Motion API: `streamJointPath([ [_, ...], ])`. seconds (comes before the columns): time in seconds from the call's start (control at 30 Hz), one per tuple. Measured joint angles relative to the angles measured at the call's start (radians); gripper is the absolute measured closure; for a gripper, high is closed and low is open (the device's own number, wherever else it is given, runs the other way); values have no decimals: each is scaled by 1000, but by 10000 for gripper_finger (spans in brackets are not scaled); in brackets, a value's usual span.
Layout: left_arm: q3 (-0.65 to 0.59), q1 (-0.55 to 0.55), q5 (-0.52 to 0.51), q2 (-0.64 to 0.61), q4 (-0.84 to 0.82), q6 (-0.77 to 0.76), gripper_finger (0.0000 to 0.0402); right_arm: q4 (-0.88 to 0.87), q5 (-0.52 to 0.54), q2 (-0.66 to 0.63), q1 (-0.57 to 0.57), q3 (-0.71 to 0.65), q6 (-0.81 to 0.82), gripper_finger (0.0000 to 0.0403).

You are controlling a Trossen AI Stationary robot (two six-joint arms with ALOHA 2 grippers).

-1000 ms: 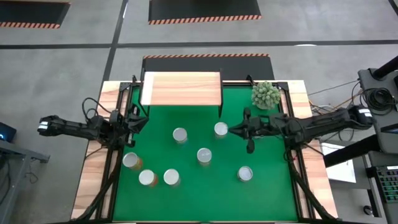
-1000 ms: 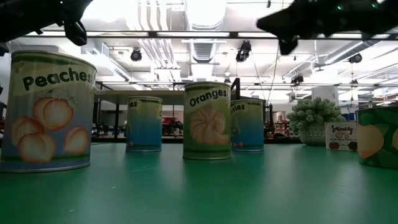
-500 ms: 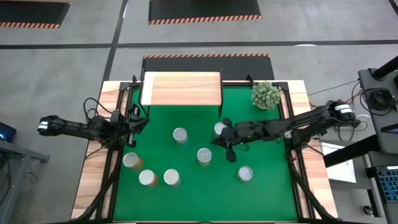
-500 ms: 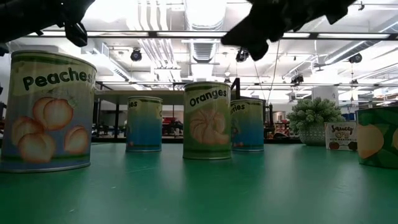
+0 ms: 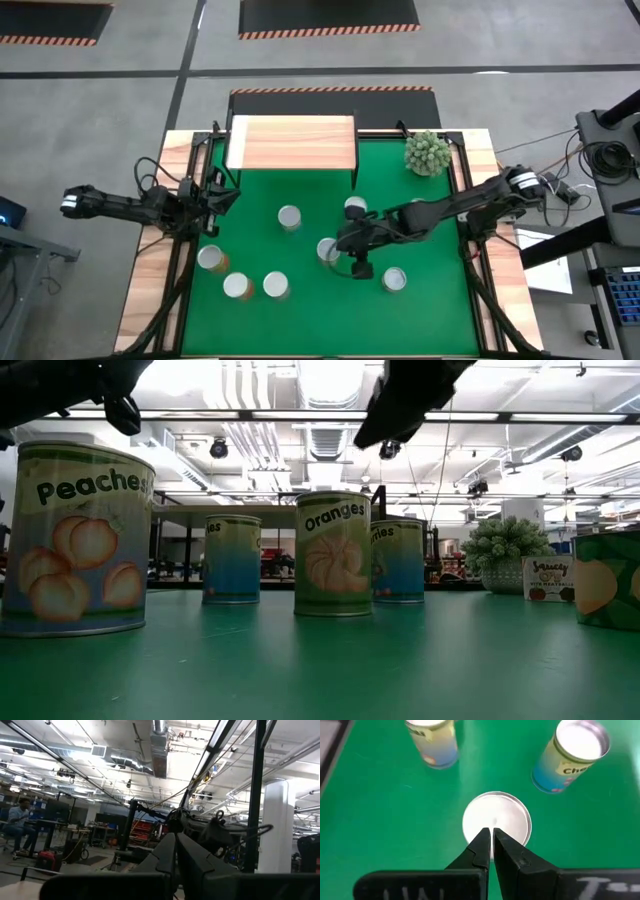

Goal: Pick and place cans onto a shelf
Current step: Put the canned oranges on the shelf

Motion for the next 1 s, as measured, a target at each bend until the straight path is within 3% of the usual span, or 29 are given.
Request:
streamJointPath([
  [0.33, 0, 0, 0, 0, 0, 0, 402, -43, 1, 79, -1, 49, -27, 391],
  [0.5, 0, 0, 0, 0, 0, 0, 402, -33, 3, 79, -4, 56, -15, 364],
  [0.67, 0, 0, 0, 0, 0, 0, 402, -33, 41, 78, -13, 56, 54, 292],
  [1.0, 0, 0, 0, 0, 0, 0, 402, -67, 75, 87, -11, 56, 51, 89],
])
